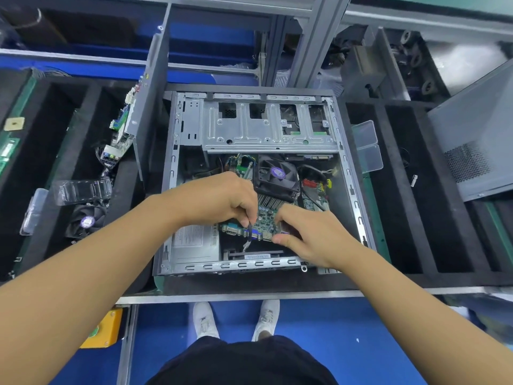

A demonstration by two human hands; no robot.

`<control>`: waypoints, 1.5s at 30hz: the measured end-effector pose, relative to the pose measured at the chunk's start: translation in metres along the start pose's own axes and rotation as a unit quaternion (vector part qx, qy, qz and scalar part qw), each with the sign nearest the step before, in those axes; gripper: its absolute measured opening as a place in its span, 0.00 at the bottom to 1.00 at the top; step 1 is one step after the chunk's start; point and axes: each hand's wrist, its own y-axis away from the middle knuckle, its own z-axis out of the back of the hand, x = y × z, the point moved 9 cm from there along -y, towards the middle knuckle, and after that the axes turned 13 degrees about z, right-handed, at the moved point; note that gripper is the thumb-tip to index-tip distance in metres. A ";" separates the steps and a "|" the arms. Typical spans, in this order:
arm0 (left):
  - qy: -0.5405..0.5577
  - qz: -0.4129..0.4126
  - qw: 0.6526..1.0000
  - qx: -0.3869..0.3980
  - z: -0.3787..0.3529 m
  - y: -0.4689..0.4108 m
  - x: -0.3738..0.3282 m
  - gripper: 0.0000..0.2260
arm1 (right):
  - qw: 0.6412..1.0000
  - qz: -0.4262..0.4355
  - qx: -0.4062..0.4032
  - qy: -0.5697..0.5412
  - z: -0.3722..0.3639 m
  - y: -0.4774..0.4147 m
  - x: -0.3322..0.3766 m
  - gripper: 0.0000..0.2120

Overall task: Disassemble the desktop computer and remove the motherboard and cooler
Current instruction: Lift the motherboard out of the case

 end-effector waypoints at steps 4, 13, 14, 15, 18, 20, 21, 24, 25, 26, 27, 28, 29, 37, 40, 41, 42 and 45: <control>-0.017 -0.022 1.000 0.006 -0.002 -0.001 -0.005 0.02 | 1.000 0.001 0.000 0.002 0.001 0.000 0.000 0.16; 0.039 0.054 0.996 0.052 -0.005 -0.012 0.004 0.05 | 1.000 -0.005 0.025 0.012 -0.003 -0.002 -0.001 0.13; 0.010 0.037 0.998 0.053 -0.004 -0.012 -0.002 0.05 | 1.000 -0.006 0.025 0.014 -0.003 -0.002 -0.001 0.13; -0.024 0.025 0.998 0.056 -0.004 -0.011 -0.006 0.04 | 1.000 -0.007 0.025 0.014 -0.003 -0.002 0.000 0.13; -0.133 0.021 0.988 0.077 -0.005 -0.003 -0.005 0.04 | 1.000 -0.011 0.022 0.008 -0.002 -0.001 0.000 0.13; -0.163 0.032 0.982 0.090 -0.006 0.006 -0.001 0.03 | 1.000 -0.016 0.018 0.004 -0.001 0.000 0.000 0.13; -0.164 0.045 0.981 0.093 -0.004 0.010 0.002 0.03 | 1.000 -0.019 0.011 0.005 0.000 0.001 0.001 0.14; -0.101 0.110 0.985 0.089 0.004 0.022 0.019 0.06 | 0.999 -0.029 -0.022 0.022 0.007 0.003 0.003 0.15; -0.065 0.129 0.986 0.084 0.006 0.026 0.024 0.09 | 0.999 -0.030 -0.029 0.028 0.009 0.003 0.004 0.15; -0.030 0.143 0.986 0.080 0.007 0.029 0.026 0.11 | 0.998 -0.031 -0.034 0.031 0.010 0.002 0.005 0.15; -0.007 0.149 0.986 0.076 0.006 0.032 0.027 0.11 | 0.998 -0.033 -0.037 0.030 0.011 0.003 0.005 0.14; 0.001 0.148 0.986 0.072 0.005 0.035 0.026 0.11 | 0.998 -0.034 -0.041 0.027 0.012 0.003 0.005 0.12; 0.000 0.145 0.987 0.064 0.005 0.037 0.025 0.10 | 0.998 -0.032 -0.046 0.023 0.014 0.002 0.005 0.11; 0.013 0.181 0.983 0.016 0.016 0.060 0.042 0.05 | 0.993 -0.049 -0.101 0.046 0.031 -0.009 0.009 0.16; 0.040 0.206 0.978 -0.017 0.021 0.061 0.055 0.05 | 0.992 -0.061 -0.099 0.041 0.028 -0.009 0.016 0.16; 0.051 0.210 0.976 -0.019 0.022 0.060 0.057 0.05 | 0.992 -0.066 -0.100 0.042 0.029 -0.008 0.017 0.17; 0.063 0.210 0.976 -0.014 0.021 0.059 0.058 0.06 | 0.992 -0.070 -0.099 0.044 0.031 -0.008 0.018 0.17; 0.076 0.188 0.979 0.011 0.019 0.057 0.054 0.08 | 0.992 -0.079 -0.095 0.041 0.034 -0.004 0.022 0.12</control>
